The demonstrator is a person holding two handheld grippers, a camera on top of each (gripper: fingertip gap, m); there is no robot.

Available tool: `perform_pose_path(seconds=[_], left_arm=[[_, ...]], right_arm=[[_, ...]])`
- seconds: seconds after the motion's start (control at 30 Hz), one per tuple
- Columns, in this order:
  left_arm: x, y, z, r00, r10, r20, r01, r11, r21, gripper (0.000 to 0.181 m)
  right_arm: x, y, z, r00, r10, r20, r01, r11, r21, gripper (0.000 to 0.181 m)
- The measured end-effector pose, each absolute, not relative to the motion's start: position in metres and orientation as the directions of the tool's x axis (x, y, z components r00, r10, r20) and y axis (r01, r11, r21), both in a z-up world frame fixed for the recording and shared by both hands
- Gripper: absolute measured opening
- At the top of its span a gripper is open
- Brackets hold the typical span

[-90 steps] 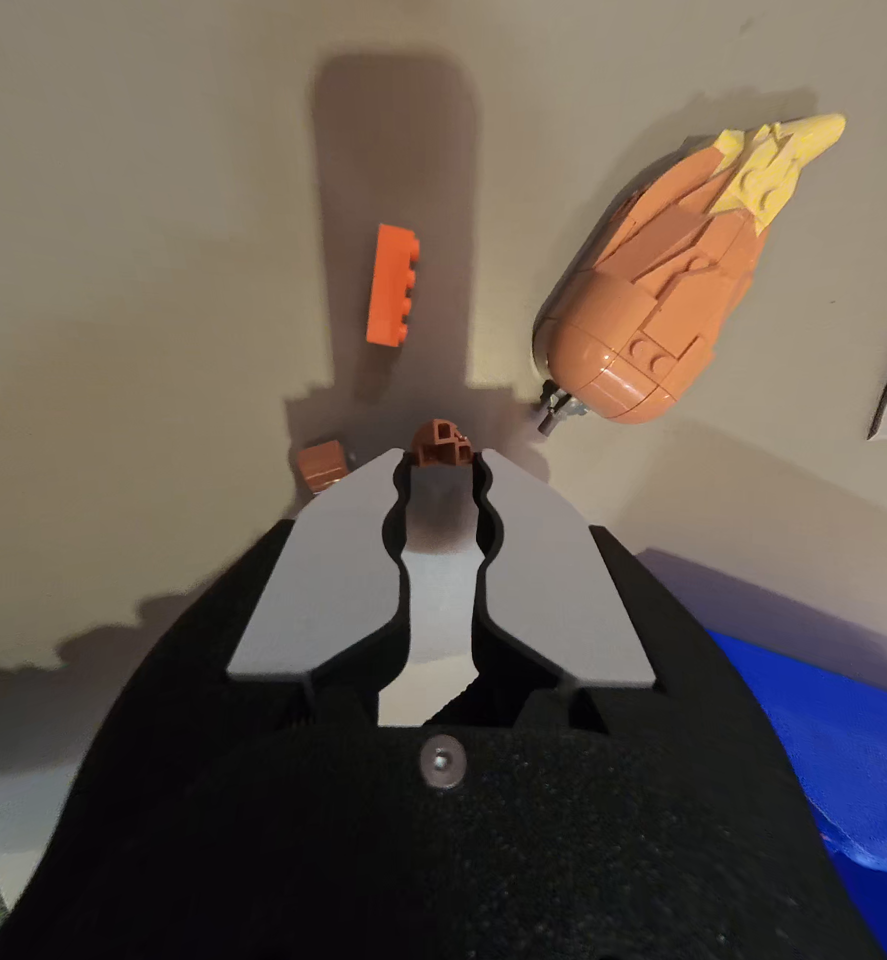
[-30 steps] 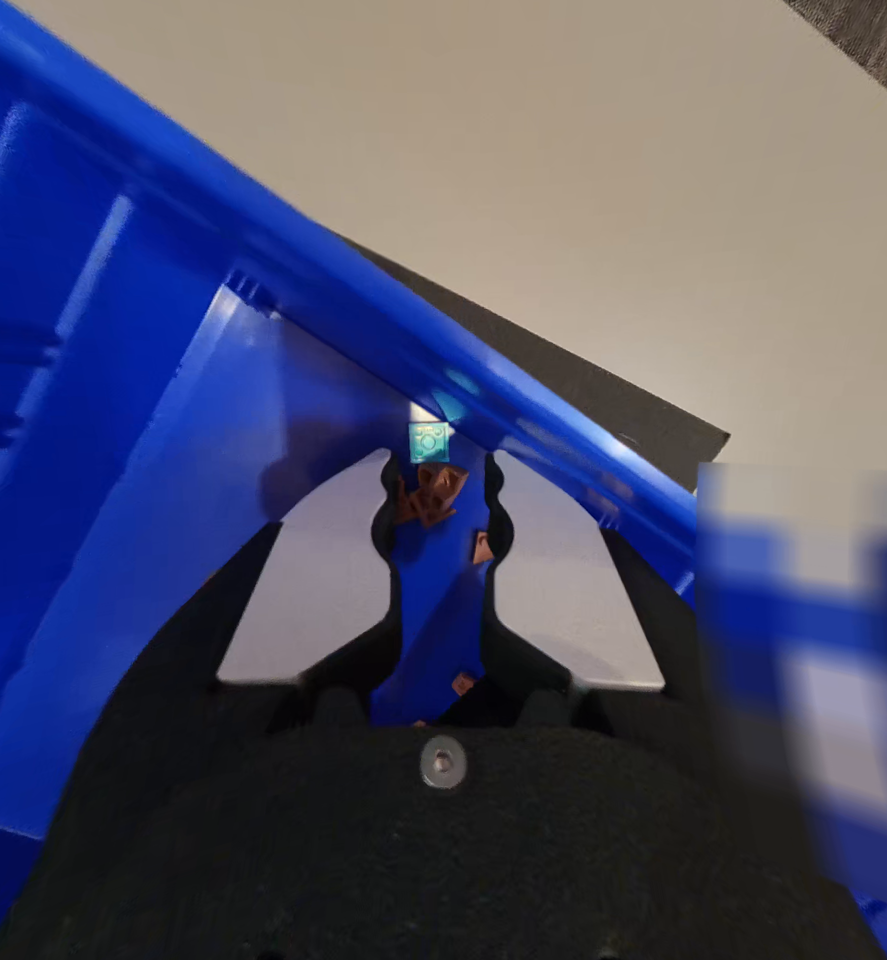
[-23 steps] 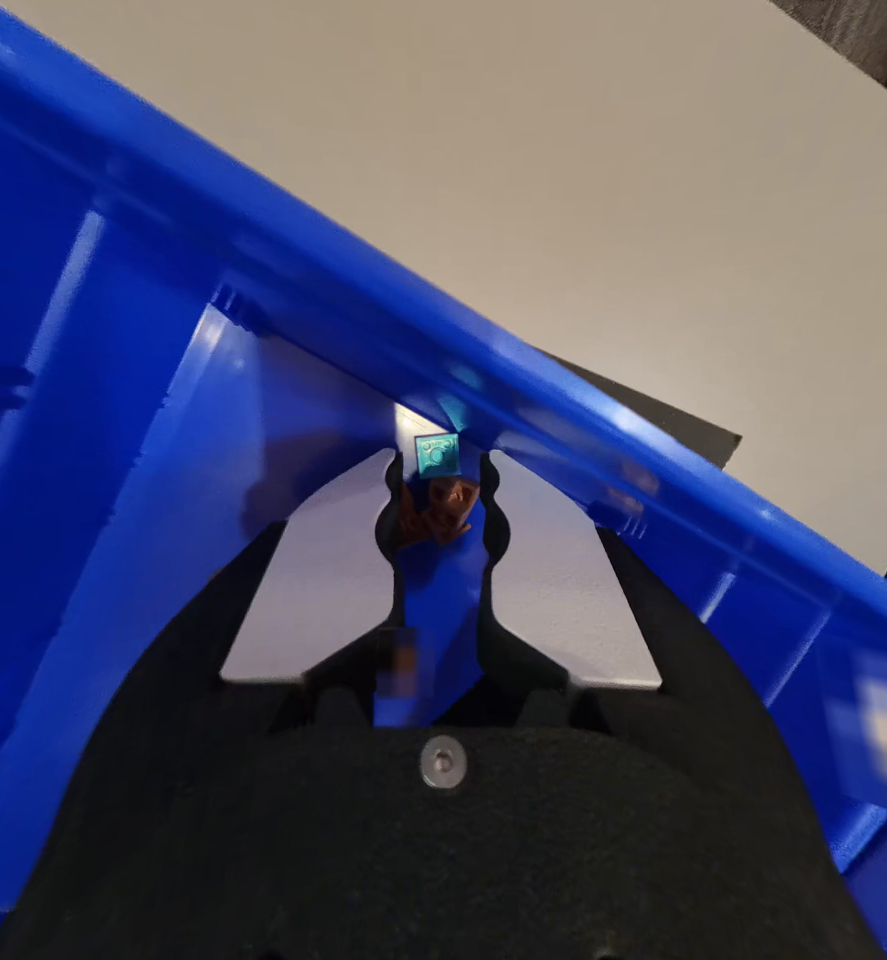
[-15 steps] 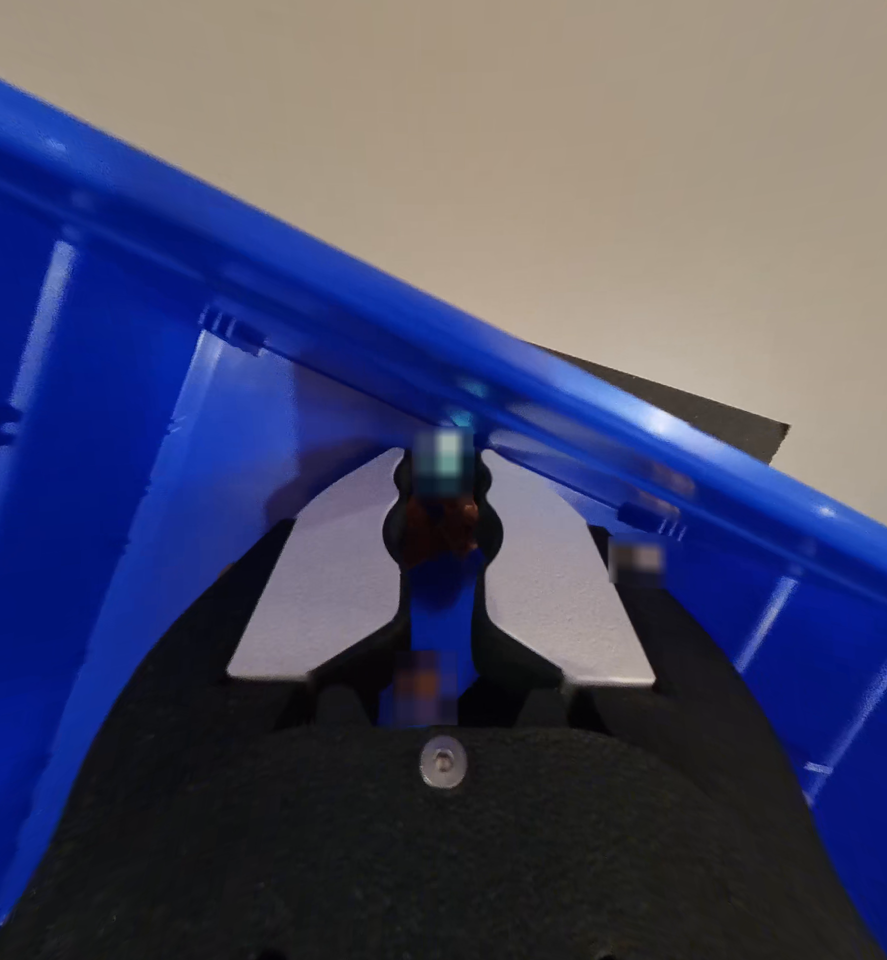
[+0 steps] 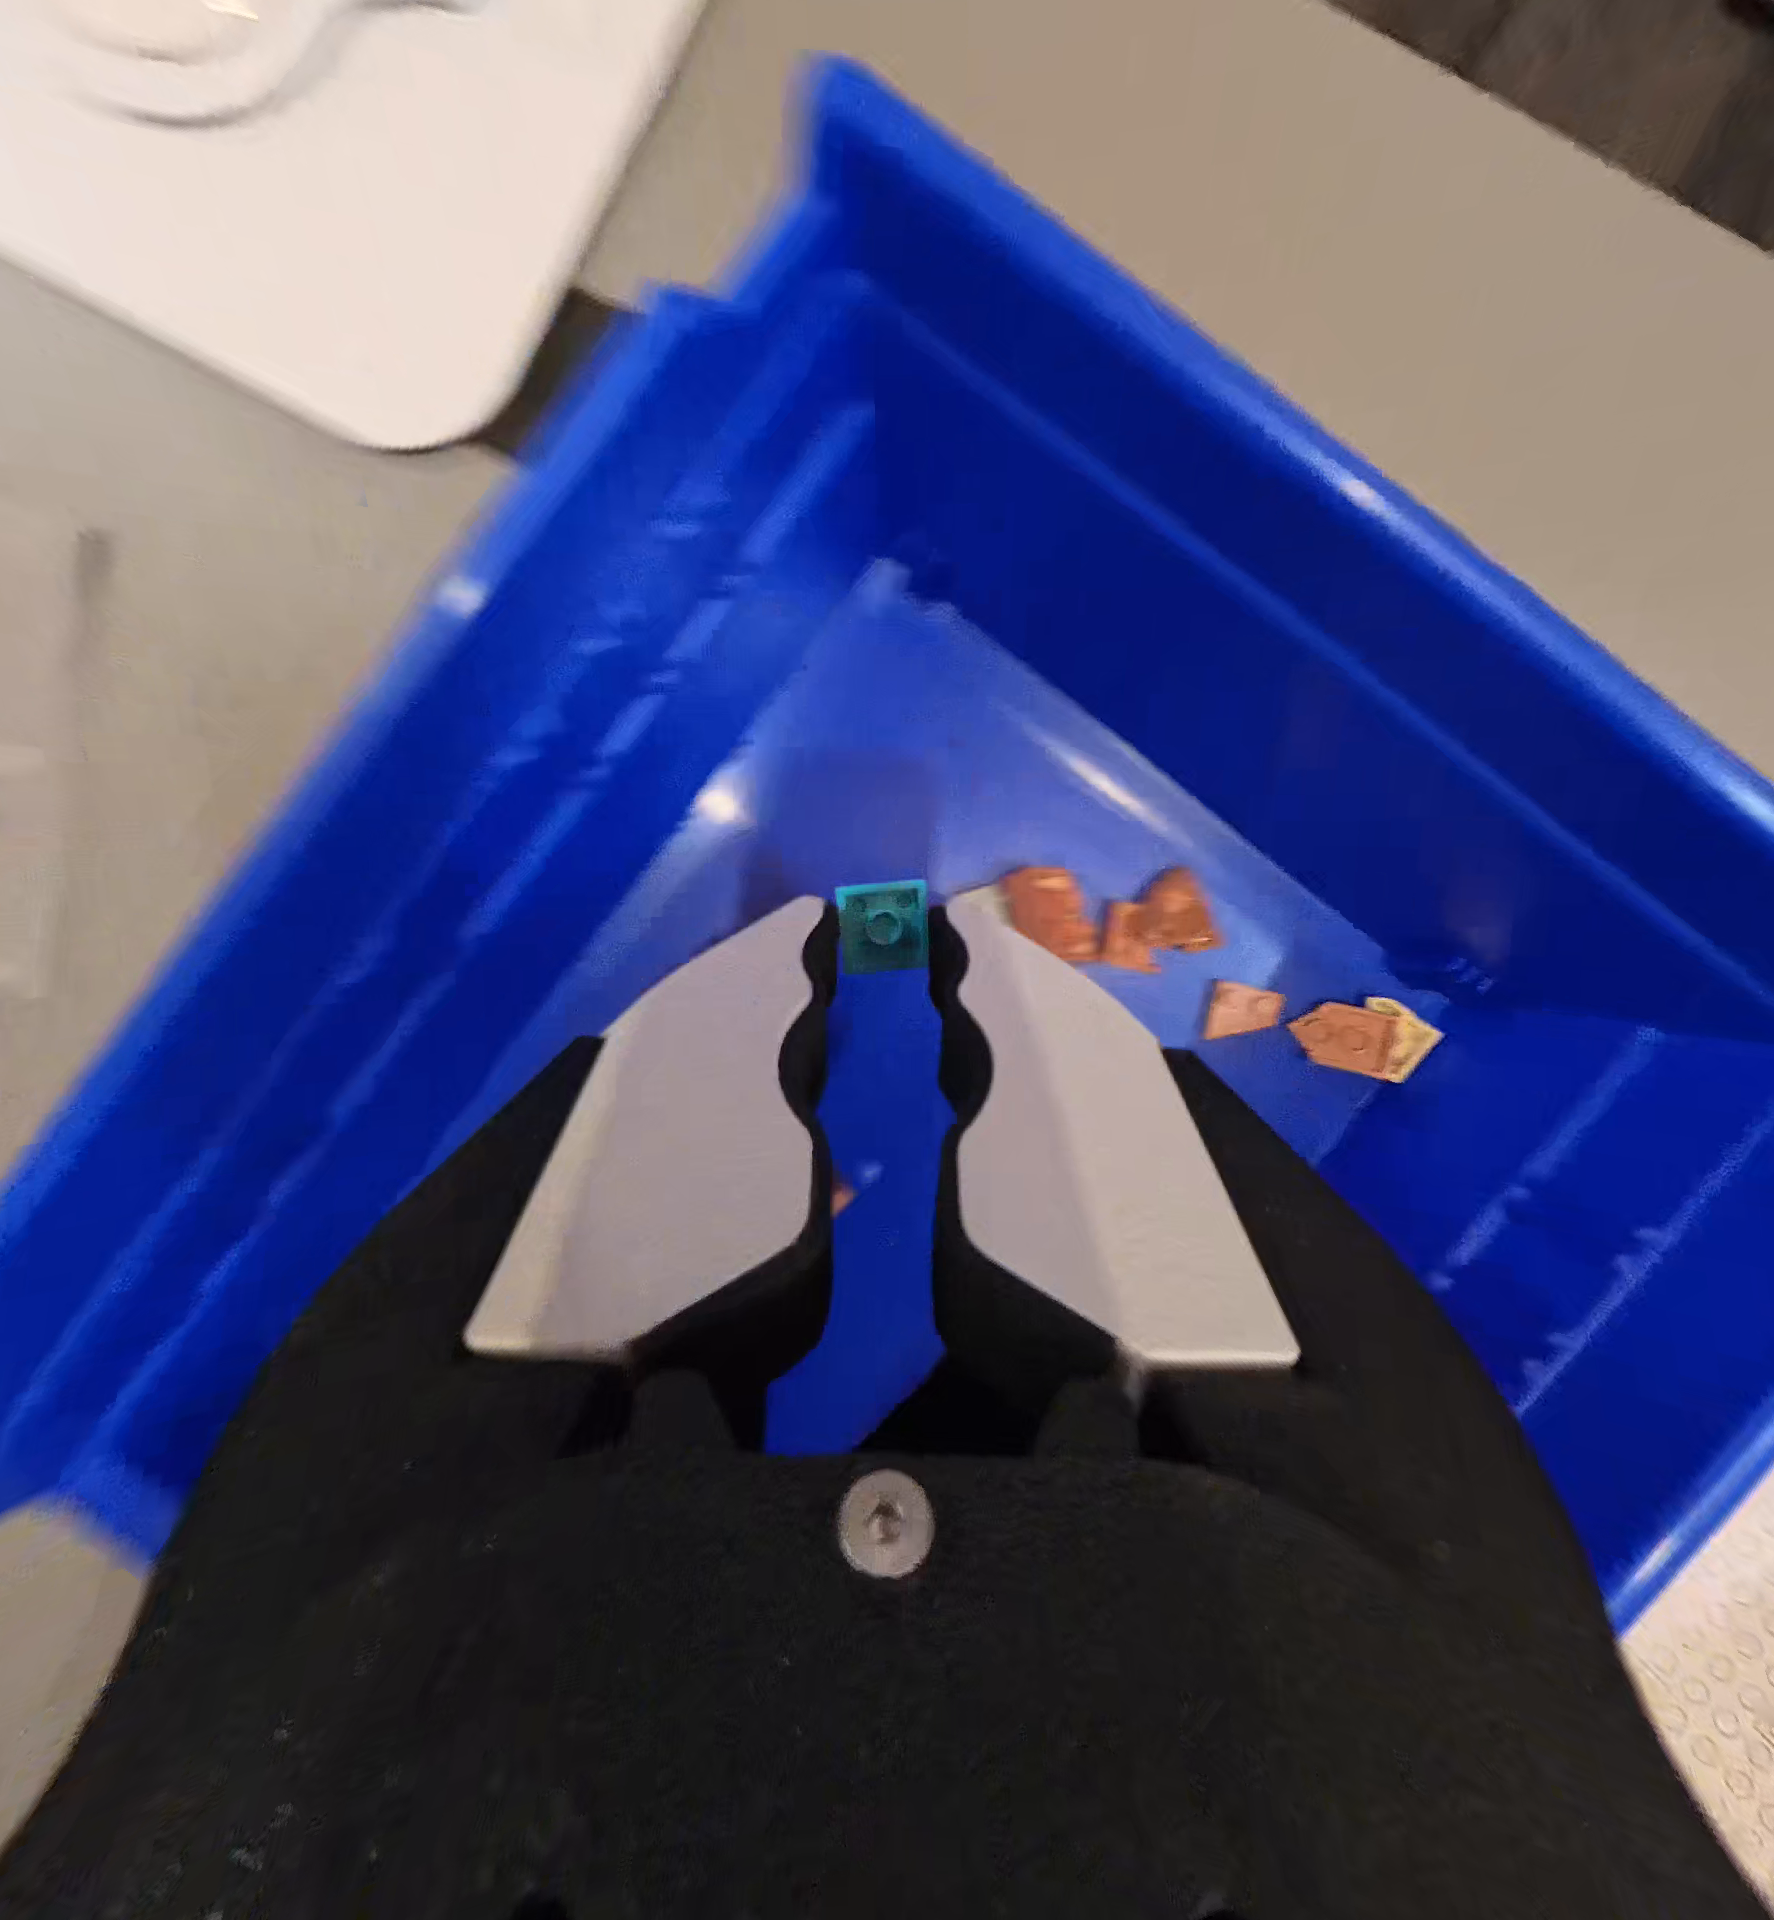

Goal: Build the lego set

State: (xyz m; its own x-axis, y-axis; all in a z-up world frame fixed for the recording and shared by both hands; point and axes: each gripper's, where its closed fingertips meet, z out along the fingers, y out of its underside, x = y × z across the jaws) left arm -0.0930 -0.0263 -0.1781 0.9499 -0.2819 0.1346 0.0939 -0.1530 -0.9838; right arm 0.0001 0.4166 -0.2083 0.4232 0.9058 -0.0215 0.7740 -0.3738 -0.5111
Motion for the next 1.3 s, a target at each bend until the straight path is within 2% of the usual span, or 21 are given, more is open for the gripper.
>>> perform_pose_path(seconds=[0.23, 0.3, 0.37, 0.47, 0.73, 1.3], left_arm=[[-0.091, -0.026, -0.178, 0.951, -0.283, 0.123, 0.081, -0.154, -0.985, 0.022], [-0.090, -0.026, -0.178, 0.951, -0.286, 0.119, 0.077, -0.154, -0.985, 0.022], [-0.089, -0.026, -0.178, 0.951, -0.288, 0.110, 0.068, -0.154, -0.986, 0.022], [-0.088, -0.027, -0.180, 0.954, -0.283, 0.099, 0.056, -0.155, -0.986, 0.022], [-0.087, -0.028, -0.182, 0.956, -0.282, 0.084, 0.040, -0.160, -0.986, 0.022], [-0.087, -0.026, -0.187, 0.956, -0.280, 0.091, 0.040, -0.183, -0.982, 0.022]], right_arm=[[0.001, 0.210, -0.161, -0.030, 0.991, -0.134, 0.765, -0.064, -0.641, 0.017], [0.008, 0.146, -0.175, -0.169, 0.980, -0.106, 0.782, 0.068, -0.619, 0.017], [0.020, 0.098, -0.201, -0.273, 0.960, -0.056, 0.809, 0.198, -0.553, 0.017], [0.038, 0.051, -0.236, -0.370, 0.927, -0.060, 0.827, 0.300, -0.476, 0.017], [0.057, 0.035, -0.274, -0.388, 0.921, -0.014, 0.854, 0.354, -0.382, 0.017], [0.058, 0.034, -0.274, -0.374, 0.925, -0.069, 0.854, 0.315, -0.414, 0.018]])
